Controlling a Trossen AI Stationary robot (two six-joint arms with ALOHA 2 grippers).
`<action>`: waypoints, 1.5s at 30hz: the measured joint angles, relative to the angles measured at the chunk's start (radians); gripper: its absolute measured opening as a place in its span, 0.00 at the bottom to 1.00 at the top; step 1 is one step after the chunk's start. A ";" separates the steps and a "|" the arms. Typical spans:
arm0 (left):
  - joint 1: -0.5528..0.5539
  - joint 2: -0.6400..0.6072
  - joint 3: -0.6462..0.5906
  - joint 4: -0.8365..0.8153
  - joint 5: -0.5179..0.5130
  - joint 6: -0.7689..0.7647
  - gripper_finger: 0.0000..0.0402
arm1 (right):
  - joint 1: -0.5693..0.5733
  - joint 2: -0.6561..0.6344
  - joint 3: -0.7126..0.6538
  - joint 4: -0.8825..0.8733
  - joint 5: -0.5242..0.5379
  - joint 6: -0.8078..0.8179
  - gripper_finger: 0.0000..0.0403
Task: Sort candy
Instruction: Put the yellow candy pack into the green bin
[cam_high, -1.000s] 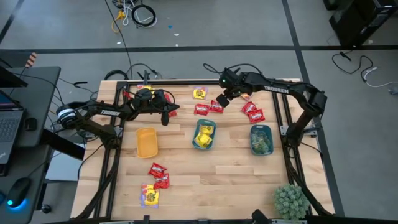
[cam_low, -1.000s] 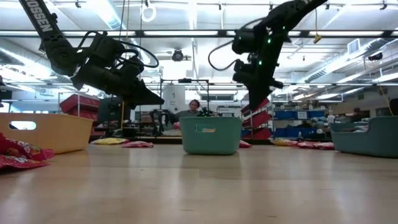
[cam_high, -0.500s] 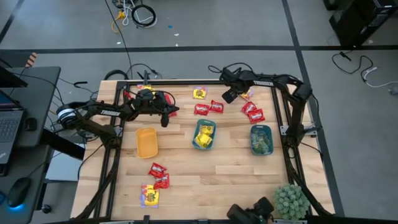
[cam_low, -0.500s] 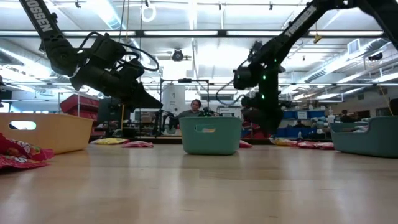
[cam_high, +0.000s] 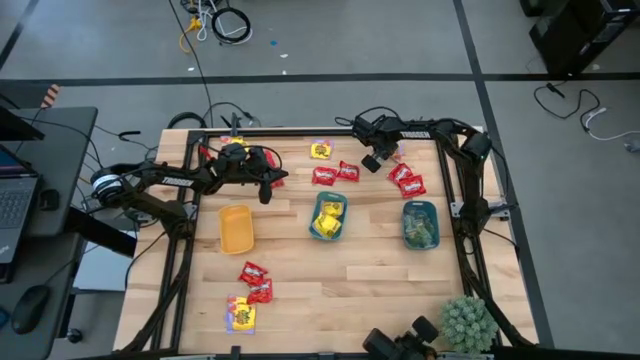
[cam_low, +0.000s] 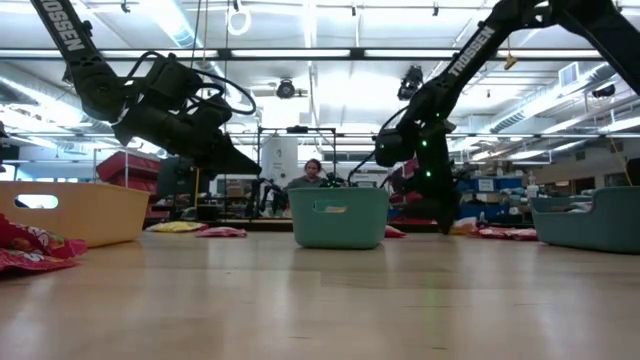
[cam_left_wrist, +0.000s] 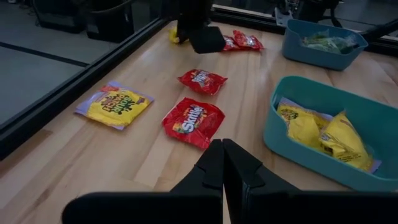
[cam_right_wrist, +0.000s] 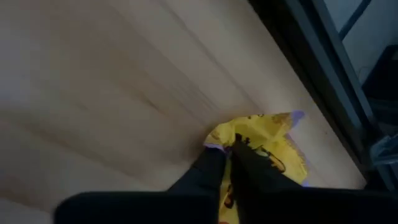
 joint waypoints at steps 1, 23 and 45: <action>0.000 0.000 0.000 0.000 -0.005 0.000 0.00 | 0.004 -0.005 0.001 -0.005 -0.003 -0.001 0.03; 0.000 0.000 0.000 0.025 -0.037 -0.016 0.00 | 0.629 -0.168 0.289 -0.064 -0.251 0.282 0.00; 0.000 0.000 0.000 0.028 -0.037 -0.038 0.00 | 0.640 0.123 0.532 -0.245 -0.231 0.164 0.28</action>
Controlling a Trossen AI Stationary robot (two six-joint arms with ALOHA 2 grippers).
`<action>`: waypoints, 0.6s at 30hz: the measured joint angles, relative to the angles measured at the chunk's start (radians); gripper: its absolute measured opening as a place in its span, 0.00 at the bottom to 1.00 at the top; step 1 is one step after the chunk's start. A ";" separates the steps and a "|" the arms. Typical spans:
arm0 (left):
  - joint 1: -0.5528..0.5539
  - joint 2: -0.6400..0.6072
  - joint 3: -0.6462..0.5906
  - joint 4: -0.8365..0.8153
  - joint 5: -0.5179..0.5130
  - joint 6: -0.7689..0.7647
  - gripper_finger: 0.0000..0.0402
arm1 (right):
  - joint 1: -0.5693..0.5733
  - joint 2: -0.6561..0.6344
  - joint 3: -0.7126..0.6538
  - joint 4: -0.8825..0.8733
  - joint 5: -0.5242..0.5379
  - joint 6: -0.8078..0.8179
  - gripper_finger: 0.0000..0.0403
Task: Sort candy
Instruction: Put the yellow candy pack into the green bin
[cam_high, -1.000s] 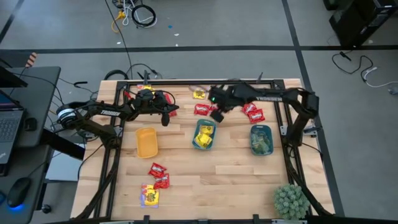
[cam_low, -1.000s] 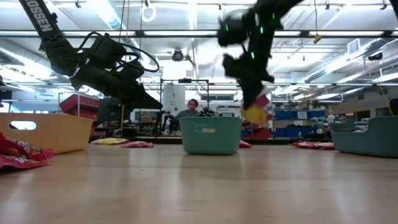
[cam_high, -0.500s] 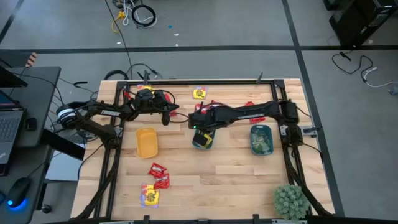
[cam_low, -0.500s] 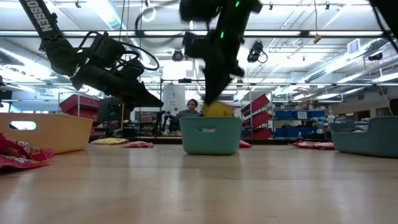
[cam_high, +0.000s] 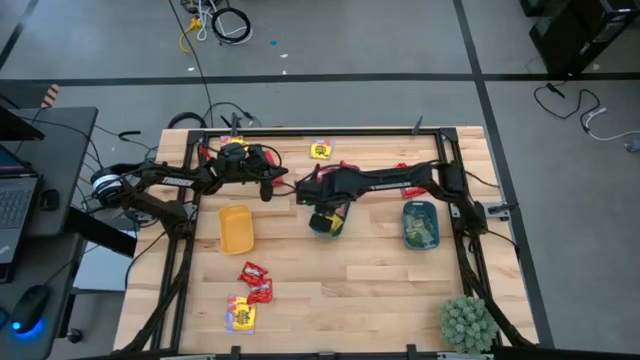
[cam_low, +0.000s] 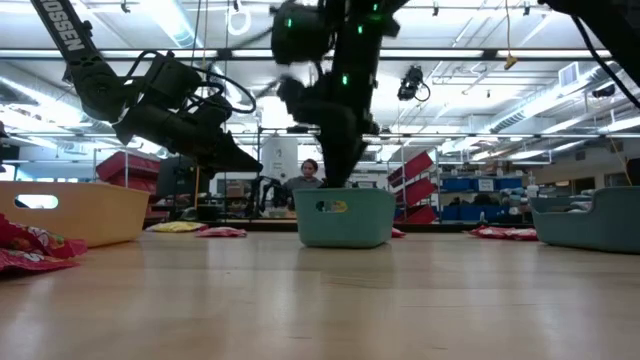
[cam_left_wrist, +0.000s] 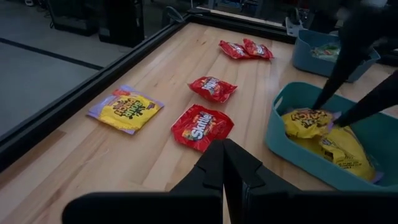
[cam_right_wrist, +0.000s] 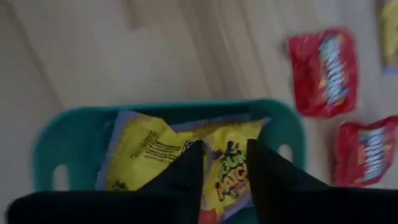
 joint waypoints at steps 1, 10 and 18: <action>0.000 0.000 0.000 0.000 0.000 -0.001 0.00 | 0.000 -0.012 0.012 -0.002 0.000 -0.010 0.31; 0.000 0.000 0.000 -0.010 0.012 -0.019 0.00 | -0.002 -0.080 -0.055 0.061 -0.008 -0.091 0.23; 0.000 0.000 0.027 -0.066 0.038 -0.047 0.00 | -0.010 -0.081 -0.251 0.272 -0.077 -0.072 0.03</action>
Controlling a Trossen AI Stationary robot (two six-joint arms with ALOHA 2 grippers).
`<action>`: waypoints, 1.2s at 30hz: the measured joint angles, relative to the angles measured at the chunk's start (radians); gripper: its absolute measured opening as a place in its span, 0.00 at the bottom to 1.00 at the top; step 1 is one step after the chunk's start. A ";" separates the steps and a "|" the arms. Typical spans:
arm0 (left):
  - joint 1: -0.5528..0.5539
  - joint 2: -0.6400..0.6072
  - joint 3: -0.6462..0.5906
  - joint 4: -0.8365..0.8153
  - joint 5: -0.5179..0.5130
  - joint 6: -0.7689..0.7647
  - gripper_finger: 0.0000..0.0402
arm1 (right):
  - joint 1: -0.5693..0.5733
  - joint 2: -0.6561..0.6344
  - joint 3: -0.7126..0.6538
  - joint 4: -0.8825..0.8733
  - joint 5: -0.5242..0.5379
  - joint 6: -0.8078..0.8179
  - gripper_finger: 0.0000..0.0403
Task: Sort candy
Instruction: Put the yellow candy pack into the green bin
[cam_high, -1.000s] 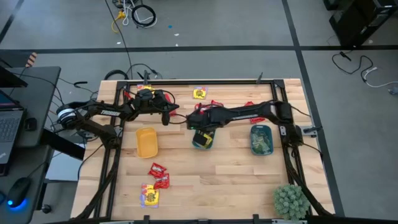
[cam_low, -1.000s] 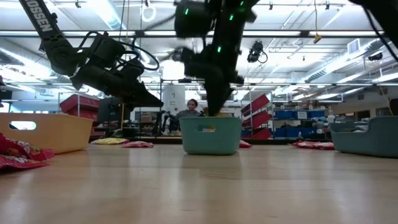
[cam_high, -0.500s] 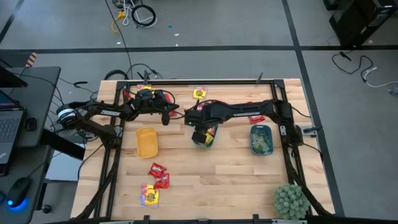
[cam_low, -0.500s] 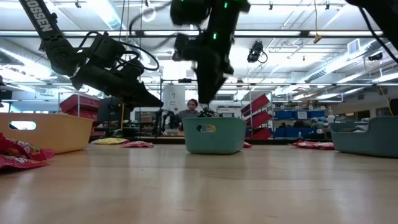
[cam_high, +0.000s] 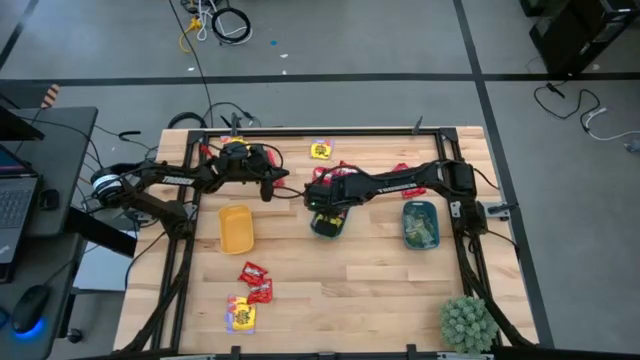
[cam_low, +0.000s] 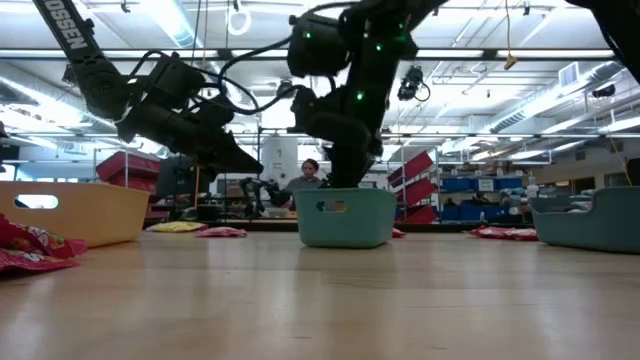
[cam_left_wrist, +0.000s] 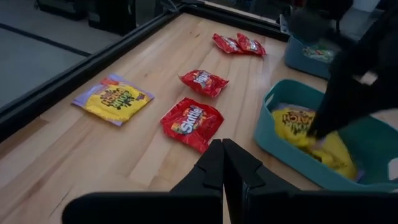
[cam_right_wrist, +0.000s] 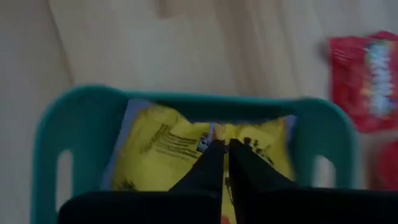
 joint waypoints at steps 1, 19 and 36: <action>0.000 0.000 0.014 -0.025 0.005 0.000 0.00 | -0.002 -0.001 -0.017 0.034 -0.024 0.000 0.01; 0.048 0.057 0.413 -0.590 0.008 0.198 0.00 | 0.021 -0.381 -0.183 0.104 0.180 -0.058 0.00; 0.093 0.601 0.951 -0.954 -0.029 0.235 0.10 | 0.021 -0.557 -0.511 0.407 0.181 -0.013 0.00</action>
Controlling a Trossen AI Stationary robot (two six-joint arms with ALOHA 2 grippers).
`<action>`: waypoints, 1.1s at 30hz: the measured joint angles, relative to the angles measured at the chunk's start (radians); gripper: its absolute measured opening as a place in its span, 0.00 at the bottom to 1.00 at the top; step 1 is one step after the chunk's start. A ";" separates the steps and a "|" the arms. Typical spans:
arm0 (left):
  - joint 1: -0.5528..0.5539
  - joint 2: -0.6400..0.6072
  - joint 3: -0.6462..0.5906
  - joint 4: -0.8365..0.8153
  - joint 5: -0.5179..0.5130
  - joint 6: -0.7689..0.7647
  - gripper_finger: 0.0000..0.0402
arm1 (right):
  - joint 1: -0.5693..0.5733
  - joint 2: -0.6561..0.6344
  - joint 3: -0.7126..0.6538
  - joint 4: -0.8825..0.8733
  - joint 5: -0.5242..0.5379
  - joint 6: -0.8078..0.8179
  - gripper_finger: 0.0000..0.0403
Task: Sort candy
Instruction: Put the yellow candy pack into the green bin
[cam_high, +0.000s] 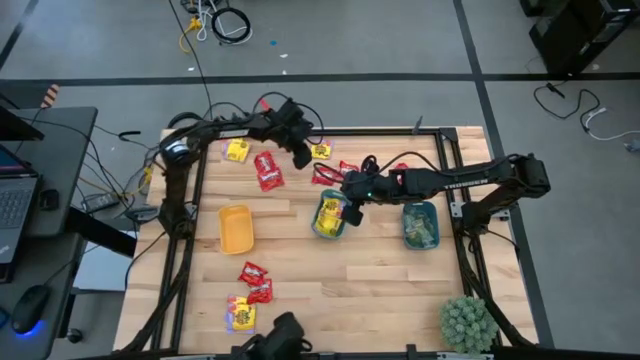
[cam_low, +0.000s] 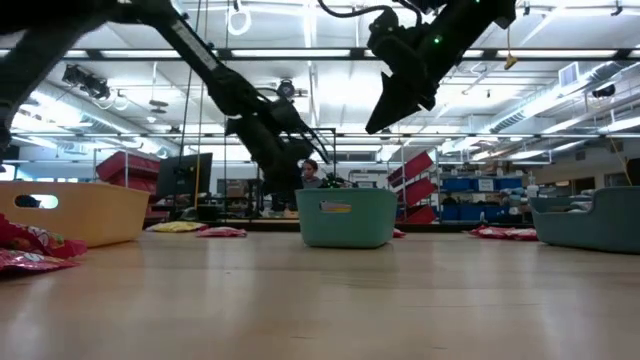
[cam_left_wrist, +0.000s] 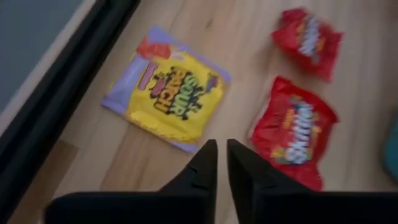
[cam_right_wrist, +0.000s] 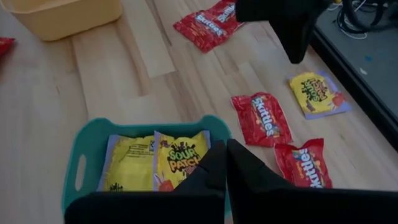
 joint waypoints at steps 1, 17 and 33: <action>0.000 0.018 0.022 -0.020 -0.004 0.001 0.13 | 0.000 0.000 0.000 0.000 0.000 0.000 0.00; -0.006 0.102 0.086 0.008 -0.068 0.047 0.43 | -0.001 0.000 0.000 0.013 0.000 -0.050 0.00; 0.000 0.155 0.086 0.045 -0.131 0.085 0.30 | -0.001 0.001 0.000 0.015 0.000 -0.056 0.00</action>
